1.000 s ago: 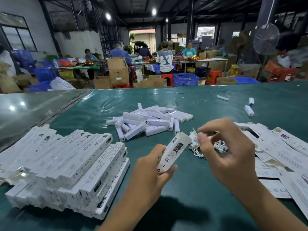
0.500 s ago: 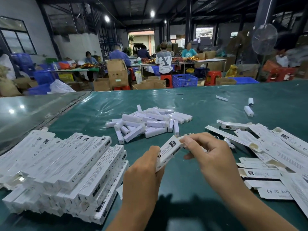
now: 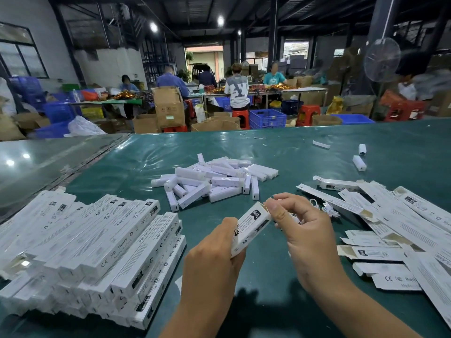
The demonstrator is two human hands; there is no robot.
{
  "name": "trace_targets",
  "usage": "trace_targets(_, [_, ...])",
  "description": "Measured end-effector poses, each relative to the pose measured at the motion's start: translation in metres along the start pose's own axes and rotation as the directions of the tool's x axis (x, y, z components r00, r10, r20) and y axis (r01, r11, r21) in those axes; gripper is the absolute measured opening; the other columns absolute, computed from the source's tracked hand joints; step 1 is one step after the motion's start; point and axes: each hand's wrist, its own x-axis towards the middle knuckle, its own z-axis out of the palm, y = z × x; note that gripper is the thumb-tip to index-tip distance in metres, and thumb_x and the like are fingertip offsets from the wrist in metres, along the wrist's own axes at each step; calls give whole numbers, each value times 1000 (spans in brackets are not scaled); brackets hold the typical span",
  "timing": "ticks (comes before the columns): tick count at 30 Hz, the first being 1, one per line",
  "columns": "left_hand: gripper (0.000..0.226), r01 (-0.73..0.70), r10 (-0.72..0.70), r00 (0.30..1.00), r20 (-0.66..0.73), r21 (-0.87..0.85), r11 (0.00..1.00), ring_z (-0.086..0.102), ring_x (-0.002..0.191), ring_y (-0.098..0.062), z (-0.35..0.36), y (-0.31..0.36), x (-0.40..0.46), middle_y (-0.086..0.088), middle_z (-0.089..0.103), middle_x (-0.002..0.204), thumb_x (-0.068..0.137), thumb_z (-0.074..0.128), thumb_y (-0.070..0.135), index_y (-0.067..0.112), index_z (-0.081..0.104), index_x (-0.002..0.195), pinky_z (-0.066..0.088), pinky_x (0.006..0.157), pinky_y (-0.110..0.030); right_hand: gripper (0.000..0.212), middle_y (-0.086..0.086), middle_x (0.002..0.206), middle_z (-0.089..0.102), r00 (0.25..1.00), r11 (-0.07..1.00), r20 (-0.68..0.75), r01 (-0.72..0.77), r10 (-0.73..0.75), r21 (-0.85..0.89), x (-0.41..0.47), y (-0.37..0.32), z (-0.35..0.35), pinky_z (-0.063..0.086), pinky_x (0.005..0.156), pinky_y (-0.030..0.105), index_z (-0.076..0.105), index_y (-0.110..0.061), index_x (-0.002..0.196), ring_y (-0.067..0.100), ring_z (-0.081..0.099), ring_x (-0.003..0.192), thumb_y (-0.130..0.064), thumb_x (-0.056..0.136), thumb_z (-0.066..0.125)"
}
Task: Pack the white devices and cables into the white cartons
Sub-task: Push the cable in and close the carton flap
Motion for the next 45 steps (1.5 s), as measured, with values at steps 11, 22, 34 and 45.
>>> trace_targets(11, [51, -2, -1, 997, 73, 44, 999, 55, 55, -20, -1, 0, -1, 9, 56, 69, 67, 89, 13, 23, 56, 104, 40, 44, -30, 29, -5, 113, 77, 961, 971, 215, -202, 172, 126, -7, -5, 5, 54, 99, 27, 74, -22, 115, 9, 70, 112, -39, 98, 59])
trace_targets(22, [60, -32, 27, 997, 73, 78, 996, 56, 55, -23, -8, 2, -1, 5, 58, 70, 63, 90, 7, 21, 54, 108, 47, 40, -36, 29, -10, 118, 74, 959, 992, 271, -104, 82, 70, -4, 1, 3, 53, 102, 32, 76, -29, 106, 6, 68, 115, -37, 92, 52])
trace_targets(34, [55, -122, 124, 992, -22, 71, 990, 61, 56, -23, -11, 2, -1, 1, 64, 73, 71, 79, 9, 19, 49, 117, 48, 40, -31, 50, -20, 143, 57, 903, 948, 378, 279, -206, -150, -8, 2, -4, 33, 111, 11, 58, -24, 140, -4, 46, 138, -44, 100, 37])
trace_targets(45, [74, -196, 201, 980, -2, 209, 958, 69, 99, -25, -8, -3, 6, -2, 70, 111, 63, 93, 38, 14, 66, 128, 54, 80, -43, 25, -5, 110, 77, 962, 995, 273, 7, 20, -98, 5, 12, 6, 57, 91, 27, 71, -17, 114, 12, 72, 106, -18, 106, 47])
